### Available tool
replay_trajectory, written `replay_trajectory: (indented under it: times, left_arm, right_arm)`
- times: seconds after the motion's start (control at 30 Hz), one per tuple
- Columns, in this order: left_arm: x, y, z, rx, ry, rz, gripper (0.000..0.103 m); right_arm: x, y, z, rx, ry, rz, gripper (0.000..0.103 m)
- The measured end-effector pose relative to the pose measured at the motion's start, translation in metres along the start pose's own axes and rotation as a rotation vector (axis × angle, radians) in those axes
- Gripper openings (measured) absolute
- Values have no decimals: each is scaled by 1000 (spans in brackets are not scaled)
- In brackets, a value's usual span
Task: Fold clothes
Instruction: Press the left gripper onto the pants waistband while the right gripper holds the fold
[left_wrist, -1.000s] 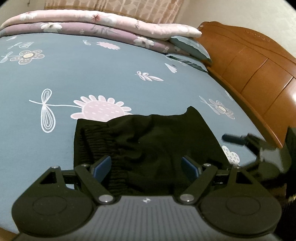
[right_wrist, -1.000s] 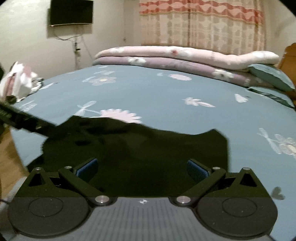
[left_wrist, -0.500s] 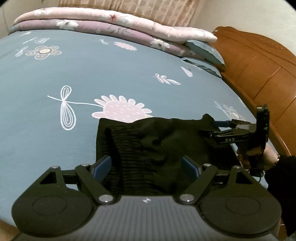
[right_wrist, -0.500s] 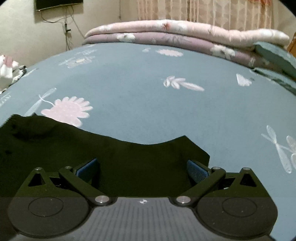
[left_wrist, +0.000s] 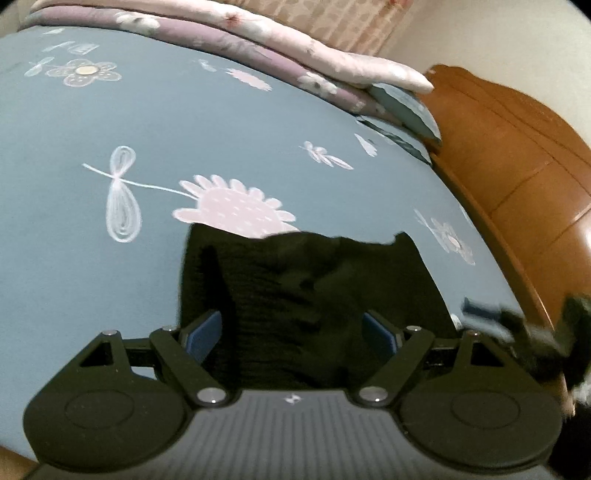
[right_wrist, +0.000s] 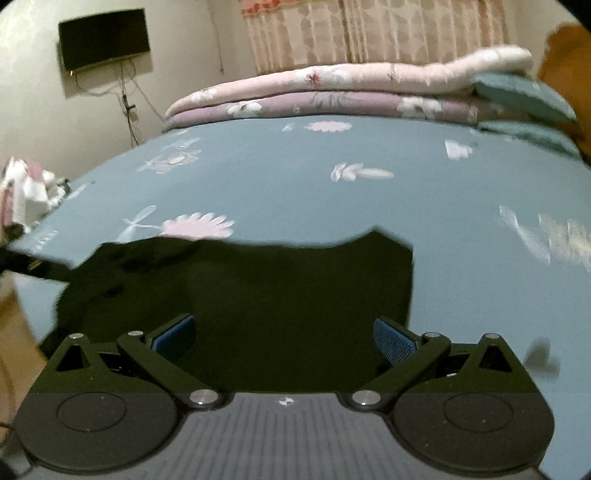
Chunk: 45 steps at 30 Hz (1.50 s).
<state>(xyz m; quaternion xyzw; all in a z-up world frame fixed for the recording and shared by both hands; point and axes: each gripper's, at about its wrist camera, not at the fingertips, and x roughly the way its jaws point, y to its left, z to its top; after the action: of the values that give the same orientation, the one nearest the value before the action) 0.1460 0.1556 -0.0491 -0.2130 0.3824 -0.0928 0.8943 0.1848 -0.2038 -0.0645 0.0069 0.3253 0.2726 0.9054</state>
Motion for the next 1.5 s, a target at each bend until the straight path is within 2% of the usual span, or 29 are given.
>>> replay_trajectory:
  times: [0.1,0.17,0.33,0.47,0.6,0.83,1.1,1.17,1.37,1.5]
  left_arm:
    - [-3,17,6,-43,11,4,83]
    - [0,32,9,-88,39,-19,83]
    - [22,69,5,-260,143,-84,83]
    - [31,78,6,-299,144,-150,88]
    - [47,80,19,-308,158,-207,90]
    - [78,71,40,-263,211,-253,95]
    - [55,72,4,-281,259,-316,95]
    - [56,71,-1,-268,250,-331,95]
    - [81,72,30,-293,225,-358,95]
    - [88,66,35,-280,226,-360,95]
  right_arm:
    - [-18,4,-14,61,-19,7,103]
    - [-26,4,-20,102,-29,24,103]
    - [-36,6,-21,100,-38,-9,103]
    - [-42,7,-22,98,-44,-9,103]
    - [-40,7,-25,110,-29,-25,103]
    - [-40,12,-23,110,-24,-36,103]
    - [-41,13,-24,85,-16,-40,103]
    - [-41,13,-23,86,-17,-41,103]
    - [-45,16,-19,81,-26,-45,103]
    - [-48,19,-17,73,-34,-49,103]
